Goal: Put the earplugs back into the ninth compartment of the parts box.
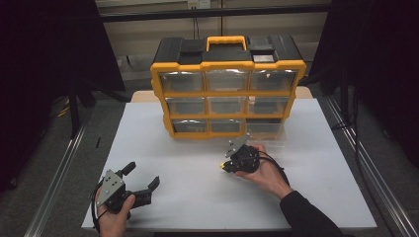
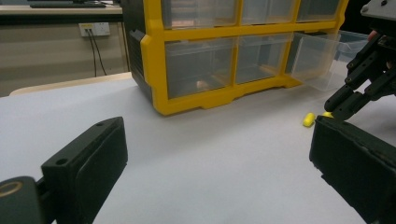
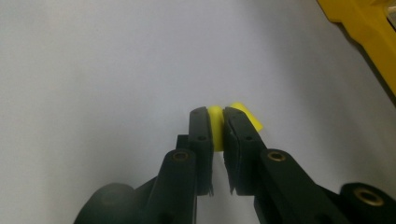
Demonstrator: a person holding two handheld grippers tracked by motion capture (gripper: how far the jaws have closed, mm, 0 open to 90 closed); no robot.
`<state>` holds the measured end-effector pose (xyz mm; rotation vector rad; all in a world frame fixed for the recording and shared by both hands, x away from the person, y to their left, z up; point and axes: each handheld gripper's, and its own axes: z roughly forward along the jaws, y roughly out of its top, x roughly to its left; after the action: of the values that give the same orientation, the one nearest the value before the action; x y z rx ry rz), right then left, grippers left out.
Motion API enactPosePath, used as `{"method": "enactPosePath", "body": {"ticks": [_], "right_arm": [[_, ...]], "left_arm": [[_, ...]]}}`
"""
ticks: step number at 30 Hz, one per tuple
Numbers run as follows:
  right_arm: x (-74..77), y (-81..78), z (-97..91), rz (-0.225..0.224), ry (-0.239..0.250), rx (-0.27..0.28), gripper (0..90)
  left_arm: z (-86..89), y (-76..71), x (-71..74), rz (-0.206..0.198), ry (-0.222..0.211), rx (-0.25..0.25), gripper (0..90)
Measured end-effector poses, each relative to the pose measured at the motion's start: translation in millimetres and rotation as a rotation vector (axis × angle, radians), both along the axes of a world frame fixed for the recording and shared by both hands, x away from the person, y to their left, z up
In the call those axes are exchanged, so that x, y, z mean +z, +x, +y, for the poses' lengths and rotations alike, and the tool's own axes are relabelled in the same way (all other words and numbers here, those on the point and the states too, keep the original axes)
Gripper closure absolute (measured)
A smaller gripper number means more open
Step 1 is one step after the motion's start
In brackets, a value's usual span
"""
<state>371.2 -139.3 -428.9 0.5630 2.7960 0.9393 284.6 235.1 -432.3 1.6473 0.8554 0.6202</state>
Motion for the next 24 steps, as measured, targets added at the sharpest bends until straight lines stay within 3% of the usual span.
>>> {"method": "enactPosePath", "body": {"ticks": [24], "right_arm": [[20.6, -6.9, -18.3, -0.044, 0.162, -0.009, 82.0]], "left_arm": [[-0.1, -0.3, 0.2, -0.001, -0.005, 0.001, 4.3]]}}
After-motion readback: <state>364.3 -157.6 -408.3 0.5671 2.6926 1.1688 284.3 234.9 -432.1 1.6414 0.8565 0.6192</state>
